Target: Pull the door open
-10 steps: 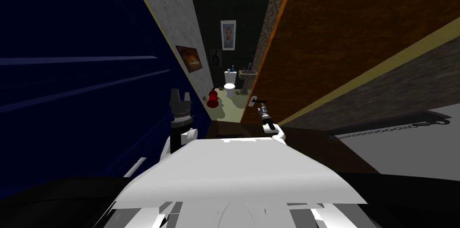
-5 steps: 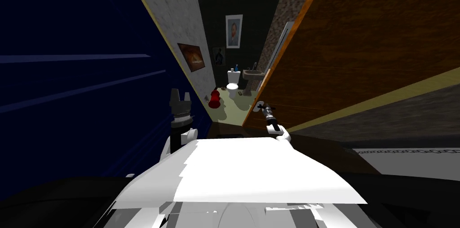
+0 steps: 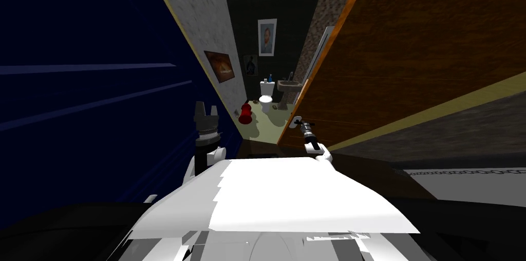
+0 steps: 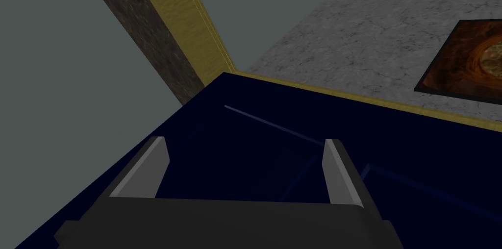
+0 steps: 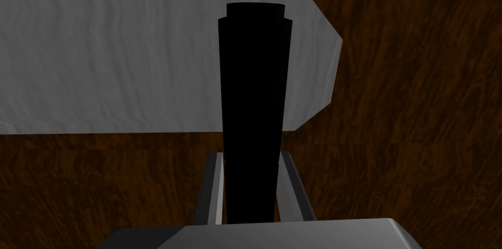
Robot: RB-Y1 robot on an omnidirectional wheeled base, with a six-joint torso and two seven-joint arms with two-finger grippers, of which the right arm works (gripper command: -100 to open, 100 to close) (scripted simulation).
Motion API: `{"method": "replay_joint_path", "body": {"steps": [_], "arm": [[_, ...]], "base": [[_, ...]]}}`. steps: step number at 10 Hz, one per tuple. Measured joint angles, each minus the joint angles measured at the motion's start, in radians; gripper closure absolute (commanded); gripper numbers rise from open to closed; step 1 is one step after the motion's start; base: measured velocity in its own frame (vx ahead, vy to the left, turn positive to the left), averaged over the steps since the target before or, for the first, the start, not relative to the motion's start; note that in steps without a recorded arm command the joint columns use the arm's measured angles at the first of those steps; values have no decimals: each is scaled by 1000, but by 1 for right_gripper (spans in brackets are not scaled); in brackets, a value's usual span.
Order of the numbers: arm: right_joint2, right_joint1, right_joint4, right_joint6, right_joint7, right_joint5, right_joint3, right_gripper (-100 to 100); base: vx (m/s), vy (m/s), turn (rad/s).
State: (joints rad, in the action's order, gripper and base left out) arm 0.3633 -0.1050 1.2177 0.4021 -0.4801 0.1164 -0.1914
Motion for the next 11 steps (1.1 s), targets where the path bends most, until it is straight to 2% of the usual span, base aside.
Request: {"method": "replay_joint_path", "body": {"steps": [1, 3, 4, 6, 10, 11], "arm": [[0, 0, 0, 0, 0, 0, 0, 100], [18, -12, 7, 15, -18, 2, 6, 100], [25, -24, 18, 22, -28, 3, 12, 100], [47, -47, 14, 53, -55, 7, 27, 100], [91, -106, 39, 102, -114, 17, 62, 100], [90, -109, 38, 105, -116, 19, 66, 100]], "base": [[-97, -34, 121], [-172, -59, 111], [-195, -50, 128], [-224, -84, 146], [-187, -62, 106], [-156, -37, 149]]}}
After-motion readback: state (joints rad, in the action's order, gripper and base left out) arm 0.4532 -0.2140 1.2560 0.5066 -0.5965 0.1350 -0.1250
